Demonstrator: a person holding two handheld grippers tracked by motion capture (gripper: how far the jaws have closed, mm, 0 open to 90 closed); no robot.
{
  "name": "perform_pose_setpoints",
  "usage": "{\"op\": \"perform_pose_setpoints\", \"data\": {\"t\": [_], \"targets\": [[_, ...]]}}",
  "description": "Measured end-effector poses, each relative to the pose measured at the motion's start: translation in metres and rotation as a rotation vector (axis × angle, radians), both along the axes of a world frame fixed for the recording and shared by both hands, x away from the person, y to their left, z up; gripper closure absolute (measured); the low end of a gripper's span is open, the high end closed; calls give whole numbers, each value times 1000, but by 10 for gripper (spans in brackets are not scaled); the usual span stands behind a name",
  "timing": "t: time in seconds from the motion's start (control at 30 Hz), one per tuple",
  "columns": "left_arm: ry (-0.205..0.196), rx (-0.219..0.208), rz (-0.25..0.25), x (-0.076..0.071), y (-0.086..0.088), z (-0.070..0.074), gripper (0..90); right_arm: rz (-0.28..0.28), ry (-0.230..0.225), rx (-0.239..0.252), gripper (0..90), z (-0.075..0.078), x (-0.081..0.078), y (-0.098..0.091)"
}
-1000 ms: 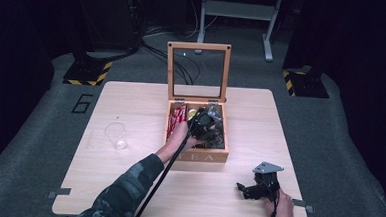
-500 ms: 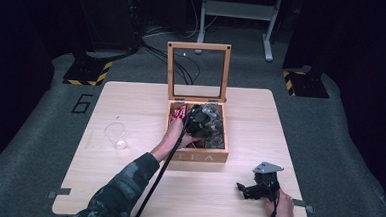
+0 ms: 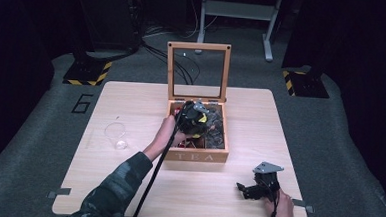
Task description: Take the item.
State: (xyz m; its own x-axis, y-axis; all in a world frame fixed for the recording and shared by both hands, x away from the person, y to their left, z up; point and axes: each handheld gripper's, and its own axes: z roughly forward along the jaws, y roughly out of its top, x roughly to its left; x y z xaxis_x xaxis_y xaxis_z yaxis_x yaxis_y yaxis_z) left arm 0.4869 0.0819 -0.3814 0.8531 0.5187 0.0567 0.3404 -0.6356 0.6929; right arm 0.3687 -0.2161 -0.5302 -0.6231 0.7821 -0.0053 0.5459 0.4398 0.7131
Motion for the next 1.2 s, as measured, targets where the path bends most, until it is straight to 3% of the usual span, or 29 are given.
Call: {"op": "perform_pose_setpoints", "data": {"t": [0.3, 1.2], "targets": [[-13, -36, 27, -2, 23, 10, 846, 1, 2, -1, 0, 0, 0, 0], [-57, -77, 113, -14, 90, 29, 847, 0, 2, 1, 0, 0, 0, 0]]}}
